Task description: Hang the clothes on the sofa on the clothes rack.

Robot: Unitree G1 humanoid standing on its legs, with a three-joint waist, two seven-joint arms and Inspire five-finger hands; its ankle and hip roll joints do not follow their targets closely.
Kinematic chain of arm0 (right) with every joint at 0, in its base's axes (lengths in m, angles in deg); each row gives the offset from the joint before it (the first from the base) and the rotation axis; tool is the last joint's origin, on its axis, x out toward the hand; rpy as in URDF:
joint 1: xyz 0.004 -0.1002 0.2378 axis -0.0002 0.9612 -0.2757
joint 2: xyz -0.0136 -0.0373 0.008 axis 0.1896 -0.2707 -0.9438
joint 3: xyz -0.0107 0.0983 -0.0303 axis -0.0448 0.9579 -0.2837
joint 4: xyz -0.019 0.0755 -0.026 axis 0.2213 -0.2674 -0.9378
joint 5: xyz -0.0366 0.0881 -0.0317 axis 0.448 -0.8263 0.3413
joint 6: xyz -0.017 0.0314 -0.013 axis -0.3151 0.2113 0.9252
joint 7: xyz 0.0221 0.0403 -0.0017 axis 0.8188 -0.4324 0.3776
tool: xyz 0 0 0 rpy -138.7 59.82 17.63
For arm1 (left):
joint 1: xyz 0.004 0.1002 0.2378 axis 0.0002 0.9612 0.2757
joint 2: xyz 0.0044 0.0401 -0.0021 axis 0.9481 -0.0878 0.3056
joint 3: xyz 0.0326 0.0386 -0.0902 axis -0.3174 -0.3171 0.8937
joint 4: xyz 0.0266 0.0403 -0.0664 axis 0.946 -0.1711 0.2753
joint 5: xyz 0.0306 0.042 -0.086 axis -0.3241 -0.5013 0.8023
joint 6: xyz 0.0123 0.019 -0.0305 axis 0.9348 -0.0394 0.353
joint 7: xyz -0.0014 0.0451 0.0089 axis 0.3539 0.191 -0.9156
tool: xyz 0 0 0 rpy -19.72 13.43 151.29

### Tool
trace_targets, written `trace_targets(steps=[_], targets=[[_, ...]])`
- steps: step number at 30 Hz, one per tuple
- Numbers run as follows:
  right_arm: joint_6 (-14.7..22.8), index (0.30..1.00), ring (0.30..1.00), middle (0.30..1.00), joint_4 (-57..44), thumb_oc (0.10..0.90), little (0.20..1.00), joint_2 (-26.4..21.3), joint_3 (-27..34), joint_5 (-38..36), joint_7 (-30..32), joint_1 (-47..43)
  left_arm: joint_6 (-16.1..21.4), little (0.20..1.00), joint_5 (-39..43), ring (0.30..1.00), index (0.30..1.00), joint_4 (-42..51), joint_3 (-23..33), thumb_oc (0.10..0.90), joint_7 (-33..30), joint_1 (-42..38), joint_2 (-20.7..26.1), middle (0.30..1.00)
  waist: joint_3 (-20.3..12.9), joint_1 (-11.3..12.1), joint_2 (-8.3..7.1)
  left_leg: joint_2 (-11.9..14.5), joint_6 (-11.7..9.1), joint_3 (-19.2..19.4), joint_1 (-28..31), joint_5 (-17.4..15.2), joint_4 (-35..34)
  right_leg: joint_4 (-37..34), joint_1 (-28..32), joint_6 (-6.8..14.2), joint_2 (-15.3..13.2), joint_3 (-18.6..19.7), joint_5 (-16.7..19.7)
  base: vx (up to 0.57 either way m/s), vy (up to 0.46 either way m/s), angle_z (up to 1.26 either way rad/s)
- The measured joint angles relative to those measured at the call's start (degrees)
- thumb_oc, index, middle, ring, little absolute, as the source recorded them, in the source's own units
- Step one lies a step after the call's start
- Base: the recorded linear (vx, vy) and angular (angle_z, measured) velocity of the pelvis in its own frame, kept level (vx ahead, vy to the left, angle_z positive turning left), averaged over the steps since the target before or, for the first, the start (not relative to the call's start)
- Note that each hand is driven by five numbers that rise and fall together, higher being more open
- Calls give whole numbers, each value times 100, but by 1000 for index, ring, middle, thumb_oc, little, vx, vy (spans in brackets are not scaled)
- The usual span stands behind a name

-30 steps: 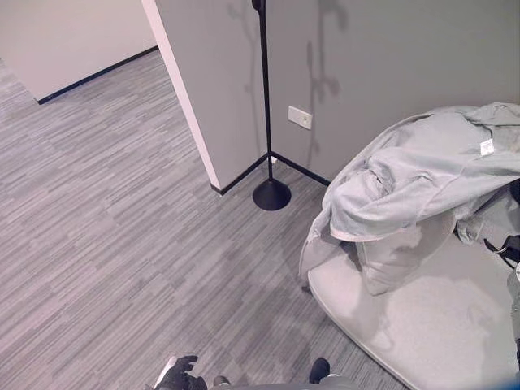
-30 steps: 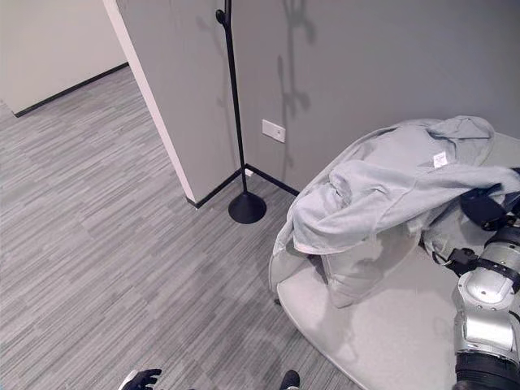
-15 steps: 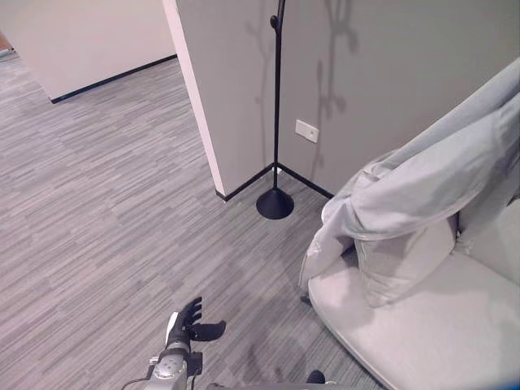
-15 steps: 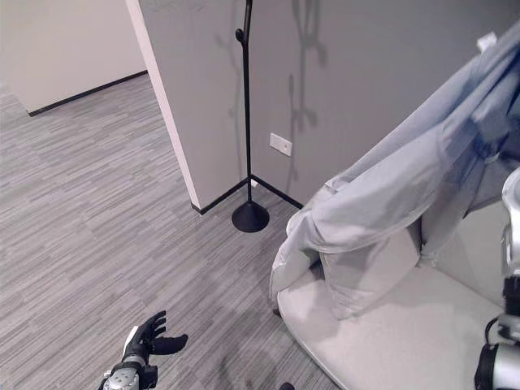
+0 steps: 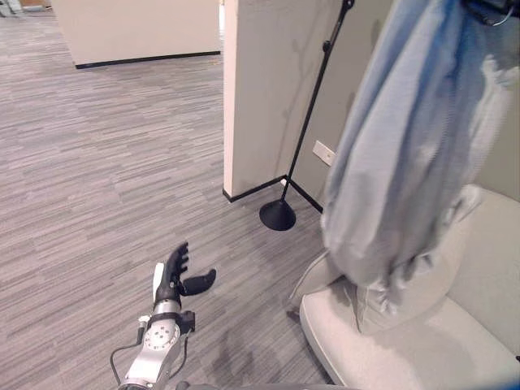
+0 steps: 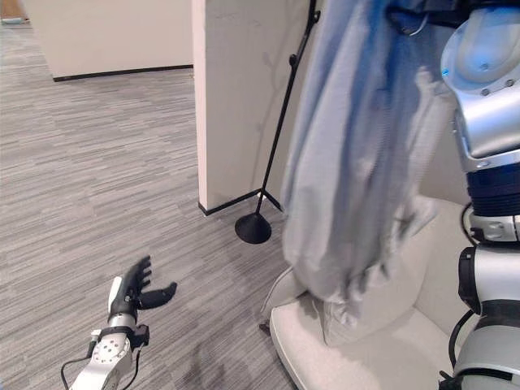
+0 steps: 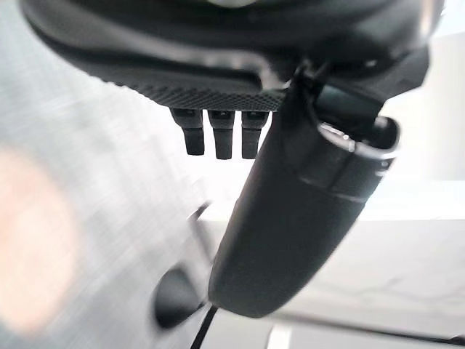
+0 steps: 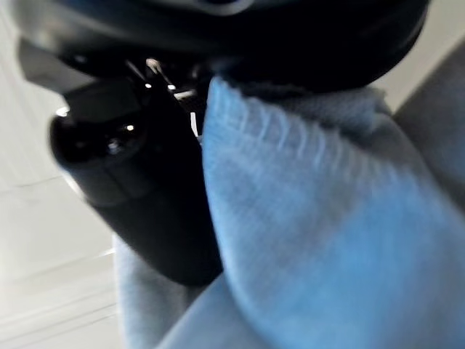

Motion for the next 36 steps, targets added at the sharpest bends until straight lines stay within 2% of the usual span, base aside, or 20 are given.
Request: trace_targets(steps=[3,5,9,12,18,21,25,26,27,28,29,33,36], targets=[[215,300,300,300,-202,400,300,145,-35,-272,-8,243,161,900,-450,900,900,797,236,800,-559,-127,73,900,2,33,-29,-58,27,-73,8,-14,0,35,40,58,-67,-67,-23,-4,29,13],[218,300,300,300,-270,400,300,177,-74,-412,-44,362,349,900,-480,900,900,1161,359,800,-804,-222,88,900,4,31,-33,-101,52,-75,12,-29,1,39,46,87,-112,-66,-11,-3,42,1],[215,300,300,300,-368,400,300,384,-215,-696,-112,380,379,900,-702,900,900,1540,432,800,-1259,-474,90,900,8,-15,-59,-123,59,-58,18,-34,-6,36,39,101,-133,-50,2,-3,27,-1],[222,300,300,300,-588,400,300,455,-371,-738,-219,381,408,900,-736,900,900,1684,316,800,-1331,-515,75,900,7,-6,-79,-122,61,-28,10,-35,-7,36,8,89,-129,-24,11,1,19,-4],[319,300,300,300,-800,400,300,769,-644,-1190,-564,381,405,900,-712,900,900,1549,-260,800,-1191,-562,44,900,3,-29,-170,-128,71,65,46,-41,-12,44,-31,87,-129,58,14,-3,27,-8],[367,300,300,300,-877,400,300,946,-917,-1687,-811,362,361,900,-710,900,900,1030,-632,800,-1138,-812,0,900,-3,-62,-181,-125,76,96,66,-44,-7,49,-40,88,-130,103,16,-6,19,-8],[384,300,300,300,-943,400,300,1205,-1468,-2292,-1133,288,316,900,-600,900,900,209,-901,800,-1181,-1142,-329,900,-16,-309,-204,-129,81,175,132,-50,-14,99,-54,90,-142,175,16,-6,11,-10],[384,300,300,300,-1011,400,300,1209,-1600,-2439,-1242,285,311,300,-517,300,300,-108,-1001,400,-1150,-1340,-421,300,-21,-357,-211,-129,81,215,145,-54,-14,119,-84,91,-149,214,15,2,17,-10],[383,300,300,300,-1029,400,300,1209,-1627,-2468,-1263,282,310,300,-484,300,300,-177,-1018,400,-1141,-1380,-439,300,-23,-365,-213,-130,81,227,145,-55,-13,125,-93,91,-150,225,15,0,12,-23],[382,300,300,300,-1254,400,300,1233,-1912,-2593,-1474,182,217,300,-93,300,300,-737,-1124,400,-1009,-1798,-598,300,-29,-578,-223,-139,82,313,143,-55,-21,144,-164,100,-160,312,25,8,26,-27],[382,300,300,300,-1399,400,300,1238,-2067,-2699,-1578,82,211,300,178,300,300,-914,-1150,400,-898,-1932,-592,300,-32,-692,-222,-148,84,362,150,-55,-20,148,-187,107,-169,362,33,8,23,-37],[497,300,300,300,-1613,400,300,1253,-2111,-2931,-1672,-142,217,300,828,300,300,-985,-1125,400,-768,-2173,-875,300,-59,-1056,-179,-178,108,568,315,-70,-28,134,-219,92,-168,643,66,10,18,-37],[600,300,300,300,-1406,400,300,1249,-2110,-3139,-1690,-244,246,300,919,300,300,-1055,-1125,400,-794,-2224,-1018,300,-114,-1166,-79,-188,108,597,407,-70,-28,131,-218,89,-162,790,71,1,6,-26]])
